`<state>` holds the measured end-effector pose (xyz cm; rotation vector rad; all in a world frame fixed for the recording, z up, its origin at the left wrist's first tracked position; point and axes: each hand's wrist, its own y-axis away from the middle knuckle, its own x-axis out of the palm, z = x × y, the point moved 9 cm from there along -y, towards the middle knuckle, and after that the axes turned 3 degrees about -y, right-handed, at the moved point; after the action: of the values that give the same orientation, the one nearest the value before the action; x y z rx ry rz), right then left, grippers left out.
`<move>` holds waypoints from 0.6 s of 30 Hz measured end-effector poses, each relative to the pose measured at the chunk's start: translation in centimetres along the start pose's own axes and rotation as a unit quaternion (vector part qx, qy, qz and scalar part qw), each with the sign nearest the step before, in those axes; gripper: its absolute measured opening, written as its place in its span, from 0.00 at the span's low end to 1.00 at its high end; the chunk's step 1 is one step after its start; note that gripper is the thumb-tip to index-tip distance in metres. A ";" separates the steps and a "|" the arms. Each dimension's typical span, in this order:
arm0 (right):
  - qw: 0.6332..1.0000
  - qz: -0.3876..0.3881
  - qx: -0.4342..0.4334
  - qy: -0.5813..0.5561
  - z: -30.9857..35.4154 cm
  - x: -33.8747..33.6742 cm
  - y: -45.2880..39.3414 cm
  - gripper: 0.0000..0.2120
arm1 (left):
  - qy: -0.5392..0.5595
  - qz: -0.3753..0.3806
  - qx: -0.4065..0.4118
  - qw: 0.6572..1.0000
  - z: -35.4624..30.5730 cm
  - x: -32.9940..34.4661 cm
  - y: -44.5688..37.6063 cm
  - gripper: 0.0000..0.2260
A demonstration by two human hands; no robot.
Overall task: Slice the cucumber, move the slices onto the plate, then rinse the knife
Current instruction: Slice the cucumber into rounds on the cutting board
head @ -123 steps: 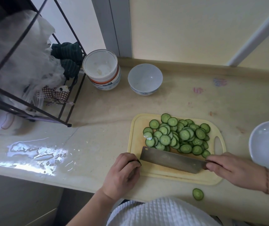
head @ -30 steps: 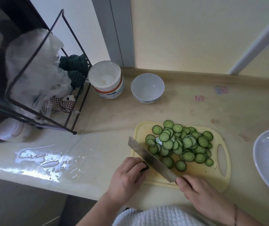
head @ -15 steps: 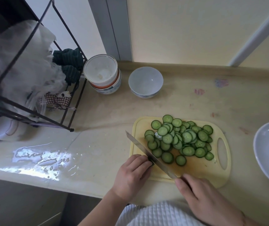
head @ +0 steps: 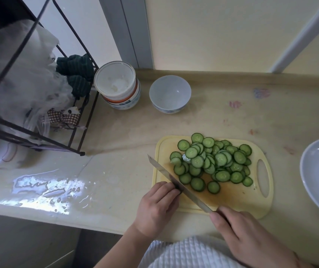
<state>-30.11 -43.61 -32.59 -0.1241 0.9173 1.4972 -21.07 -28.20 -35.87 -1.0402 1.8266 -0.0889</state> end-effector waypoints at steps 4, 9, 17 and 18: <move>1.000 0.026 0.000 0.017 0.4 0.3 -0.4 0.29 | 0.013 -0.007 0.000 1.000 0.1 0.0 0.1 0.05; 0.999 0.033 -0.010 0.034 0.9 2.4 -2.3 0.27 | 0.014 0.000 -0.005 1.000 0.1 0.1 0.1 0.05; 0.999 0.005 0.023 -0.029 0.5 1.2 -3.6 0.22 | 0.007 0.010 0.002 1.000 0.2 0.1 0.5 0.05; 0.999 0.008 0.021 -0.032 0.6 1.0 -3.5 0.22 | 0.007 0.011 0.003 1.000 0.2 0.1 0.5 0.05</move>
<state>-26.92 -42.91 -34.40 -0.0373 0.8990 1.4875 -21.23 -27.89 -36.24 -1.0188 1.8485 -0.0884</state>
